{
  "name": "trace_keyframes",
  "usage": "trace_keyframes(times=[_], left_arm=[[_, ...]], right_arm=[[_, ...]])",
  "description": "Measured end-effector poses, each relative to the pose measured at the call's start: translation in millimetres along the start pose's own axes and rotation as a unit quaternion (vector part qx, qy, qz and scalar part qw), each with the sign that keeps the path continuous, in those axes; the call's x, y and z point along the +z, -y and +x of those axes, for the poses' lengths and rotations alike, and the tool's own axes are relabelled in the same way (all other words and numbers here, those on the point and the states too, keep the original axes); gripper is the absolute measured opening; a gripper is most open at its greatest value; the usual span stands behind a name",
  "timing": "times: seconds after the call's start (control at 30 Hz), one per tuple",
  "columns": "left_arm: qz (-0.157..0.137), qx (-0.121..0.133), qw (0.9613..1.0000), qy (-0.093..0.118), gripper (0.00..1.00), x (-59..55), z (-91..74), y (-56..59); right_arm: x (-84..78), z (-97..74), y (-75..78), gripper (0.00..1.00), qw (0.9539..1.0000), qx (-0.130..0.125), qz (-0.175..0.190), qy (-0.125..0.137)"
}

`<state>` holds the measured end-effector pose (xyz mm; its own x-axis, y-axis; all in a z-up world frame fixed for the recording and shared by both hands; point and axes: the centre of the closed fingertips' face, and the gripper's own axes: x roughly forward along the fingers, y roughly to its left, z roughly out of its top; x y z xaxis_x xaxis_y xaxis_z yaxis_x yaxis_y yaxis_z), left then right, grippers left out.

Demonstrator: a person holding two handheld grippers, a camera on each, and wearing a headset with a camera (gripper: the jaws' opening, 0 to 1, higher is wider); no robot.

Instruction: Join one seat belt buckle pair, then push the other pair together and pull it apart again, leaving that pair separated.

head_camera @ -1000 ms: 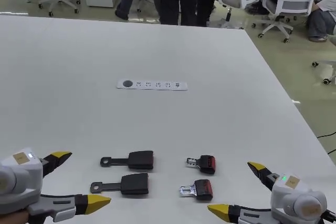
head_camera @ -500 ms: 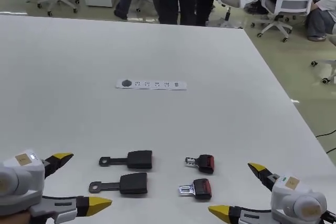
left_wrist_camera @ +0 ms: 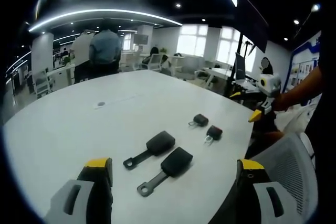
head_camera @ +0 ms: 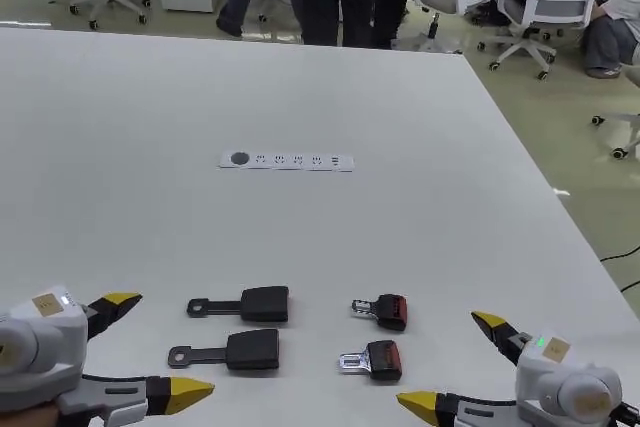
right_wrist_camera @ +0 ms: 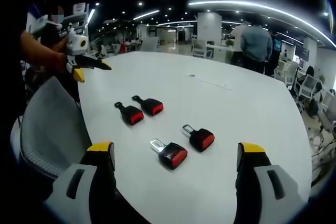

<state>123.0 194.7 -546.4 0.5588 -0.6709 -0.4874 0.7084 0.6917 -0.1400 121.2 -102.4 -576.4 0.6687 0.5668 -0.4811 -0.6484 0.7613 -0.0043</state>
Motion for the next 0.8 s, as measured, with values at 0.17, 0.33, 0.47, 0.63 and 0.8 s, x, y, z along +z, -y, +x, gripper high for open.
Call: trace_keyframes(times=[0.17, 0.33, 0.47, 0.63, 0.8], left_arm=[[-0.002, -0.002, 1.0000, -0.002, 1.00, -2.7, 1.8, -0.2], [-0.001, -0.005, 1.0000, -0.006, 1.00, -4.4, 5.9, -0.3], [0.001, -0.008, 0.9999, -0.008, 1.00, -3.2, 7.1, -1.3], [0.002, -0.013, 0.9998, -0.011, 1.00, -4.2, 13.5, -1.0], [0.010, -0.023, 0.9996, -0.013, 0.98, -5.2, 20.2, 1.2]], right_arm=[[-1.4, 1.1, -1.5, 0.97, 1.0000, 0.004, -0.004, -0.004], [-3.9, 4.0, -1.3, 0.96, 0.9999, 0.008, -0.007, -0.010], [-3.4, 7.1, -2.8, 0.96, 0.9998, 0.012, -0.009, -0.011], [-4.8, 13.3, -3.8, 0.95, 0.9995, 0.021, -0.016, -0.018], [-5.0, 18.5, -1.9, 0.93, 0.9992, 0.027, -0.016, -0.023]])
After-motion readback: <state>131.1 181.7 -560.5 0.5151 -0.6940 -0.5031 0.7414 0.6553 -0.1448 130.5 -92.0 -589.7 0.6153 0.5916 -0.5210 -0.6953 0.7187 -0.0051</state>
